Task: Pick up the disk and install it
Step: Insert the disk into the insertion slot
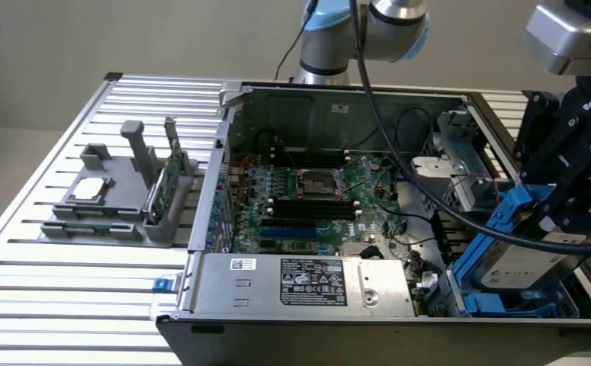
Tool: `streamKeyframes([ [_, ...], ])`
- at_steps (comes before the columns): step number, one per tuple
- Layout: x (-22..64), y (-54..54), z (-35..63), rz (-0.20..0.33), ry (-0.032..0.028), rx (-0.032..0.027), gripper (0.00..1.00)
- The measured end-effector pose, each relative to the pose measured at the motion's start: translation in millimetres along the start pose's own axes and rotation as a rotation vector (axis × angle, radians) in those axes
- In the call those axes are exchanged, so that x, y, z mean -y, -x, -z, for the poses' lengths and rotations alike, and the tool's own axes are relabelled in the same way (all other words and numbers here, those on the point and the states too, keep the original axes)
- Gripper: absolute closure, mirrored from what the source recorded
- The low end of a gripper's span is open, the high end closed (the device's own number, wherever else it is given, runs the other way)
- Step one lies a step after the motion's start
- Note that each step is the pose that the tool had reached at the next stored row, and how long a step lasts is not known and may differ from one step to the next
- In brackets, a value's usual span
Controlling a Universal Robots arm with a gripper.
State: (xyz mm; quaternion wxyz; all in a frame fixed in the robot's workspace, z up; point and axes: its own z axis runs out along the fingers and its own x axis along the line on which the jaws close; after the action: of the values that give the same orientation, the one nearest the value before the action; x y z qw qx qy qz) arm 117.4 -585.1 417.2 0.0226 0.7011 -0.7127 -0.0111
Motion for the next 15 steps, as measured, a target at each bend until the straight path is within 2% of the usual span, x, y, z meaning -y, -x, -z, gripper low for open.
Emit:
streamKeyframes([
  [15,1.1,0.4,-24.3,0.003,-0.0001,-0.0002,0.67],
])
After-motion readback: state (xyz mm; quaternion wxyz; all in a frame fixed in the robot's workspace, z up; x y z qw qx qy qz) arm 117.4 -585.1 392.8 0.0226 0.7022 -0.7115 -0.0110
